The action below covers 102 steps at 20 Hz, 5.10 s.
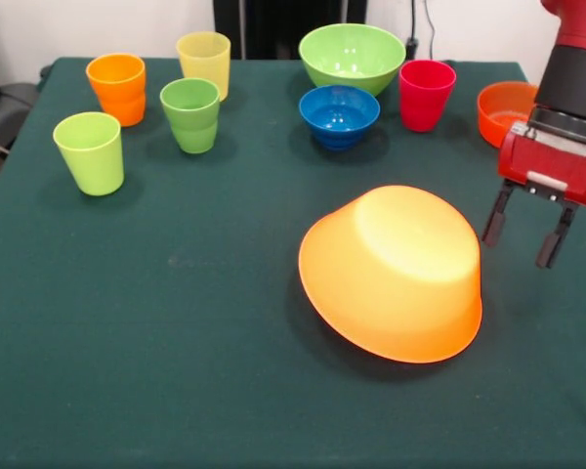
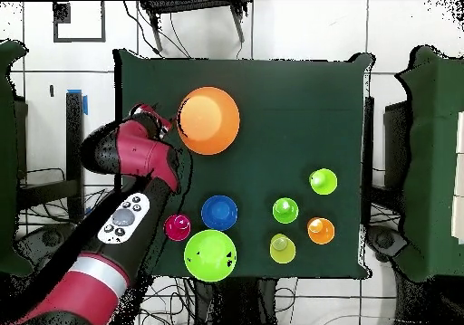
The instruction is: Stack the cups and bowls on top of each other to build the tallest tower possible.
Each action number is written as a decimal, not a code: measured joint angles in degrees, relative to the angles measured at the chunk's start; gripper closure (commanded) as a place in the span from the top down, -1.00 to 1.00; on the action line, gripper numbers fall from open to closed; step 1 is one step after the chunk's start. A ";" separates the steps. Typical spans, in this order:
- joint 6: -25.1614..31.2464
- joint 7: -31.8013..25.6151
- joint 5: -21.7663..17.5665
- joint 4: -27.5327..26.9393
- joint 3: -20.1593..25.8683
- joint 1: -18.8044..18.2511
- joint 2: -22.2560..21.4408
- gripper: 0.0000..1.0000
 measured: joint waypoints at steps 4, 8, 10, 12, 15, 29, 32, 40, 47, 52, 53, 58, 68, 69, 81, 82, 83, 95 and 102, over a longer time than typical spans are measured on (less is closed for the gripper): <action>-0.25 0.00 -0.02 1.19 3.05 -1.35 -0.94 1.00; -1.08 0.00 -0.10 2.29 6.19 -3.19 -1.48 1.00; -1.48 0.00 -0.11 2.55 6.73 -3.63 -1.46 1.00; -2.17 0.00 -0.08 2.43 5.50 -2.99 -0.81 1.00; -2.87 0.00 0.08 1.81 2.16 -1.07 0.88 1.00; -8.11 0.00 1.57 -0.30 -13.27 7.05 9.98 1.00; -9.44 0.00 1.59 -0.28 -14.36 6.91 10.71 1.00; -16.56 0.00 1.57 -0.28 -15.66 4.96 11.89 1.00; -20.65 0.00 1.57 0.11 -19.32 4.62 14.34 1.00; -20.74 0.00 1.15 0.89 -22.26 4.75 16.15 1.00; -20.73 0.00 0.90 1.02 -22.86 4.82 16.48 1.00; -20.43 0.00 -1.54 2.10 -25.44 5.62 17.72 1.00; -18.46 0.01 -11.37 5.21 -12.75 -1.51 6.80 1.00; -17.83 0.01 -11.83 5.87 -10.33 -3.32 4.51 1.00; -11.58 0.00 -11.96 7.97 -5.06 -5.84 -1.23 1.00; -11.08 0.00 -11.97 7.97 -5.45 -5.16 -1.11 1.00; -10.96 0.00 -11.97 7.97 -5.75 -4.68 -0.95 1.00; -10.99 0.01 -8.13 7.79 -14.87 4.25 6.51 1.00; -12.14 0.01 -5.40 7.68 -19.54 7.46 11.30 1.00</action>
